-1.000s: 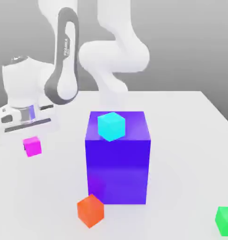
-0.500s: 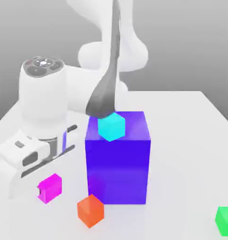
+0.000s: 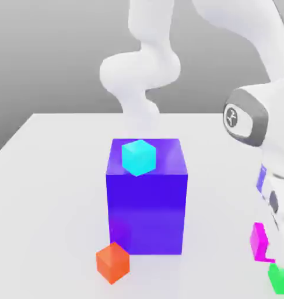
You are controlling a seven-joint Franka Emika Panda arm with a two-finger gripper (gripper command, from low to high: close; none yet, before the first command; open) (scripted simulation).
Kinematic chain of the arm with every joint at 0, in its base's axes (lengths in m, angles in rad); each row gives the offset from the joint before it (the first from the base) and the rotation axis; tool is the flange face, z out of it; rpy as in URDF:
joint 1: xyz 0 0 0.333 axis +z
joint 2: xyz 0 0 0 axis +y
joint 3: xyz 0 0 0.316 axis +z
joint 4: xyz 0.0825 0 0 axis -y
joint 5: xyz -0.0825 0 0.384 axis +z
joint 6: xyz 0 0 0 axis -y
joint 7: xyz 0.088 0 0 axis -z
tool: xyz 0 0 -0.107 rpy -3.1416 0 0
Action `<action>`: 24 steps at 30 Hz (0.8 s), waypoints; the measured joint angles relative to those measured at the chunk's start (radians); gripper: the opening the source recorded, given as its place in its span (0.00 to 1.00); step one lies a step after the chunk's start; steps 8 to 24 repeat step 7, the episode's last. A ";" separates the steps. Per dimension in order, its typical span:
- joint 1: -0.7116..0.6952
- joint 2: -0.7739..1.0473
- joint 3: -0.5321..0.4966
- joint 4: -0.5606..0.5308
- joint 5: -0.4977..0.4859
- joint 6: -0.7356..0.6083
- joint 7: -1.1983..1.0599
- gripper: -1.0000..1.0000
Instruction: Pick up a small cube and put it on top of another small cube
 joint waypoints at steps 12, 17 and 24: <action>0.004 0.064 0.014 0.007 0.011 0.058 -0.005 1.00; 0.004 0.064 0.014 0.007 0.011 0.058 -0.005 1.00; 0.004 0.064 0.014 0.007 0.011 0.058 -0.005 1.00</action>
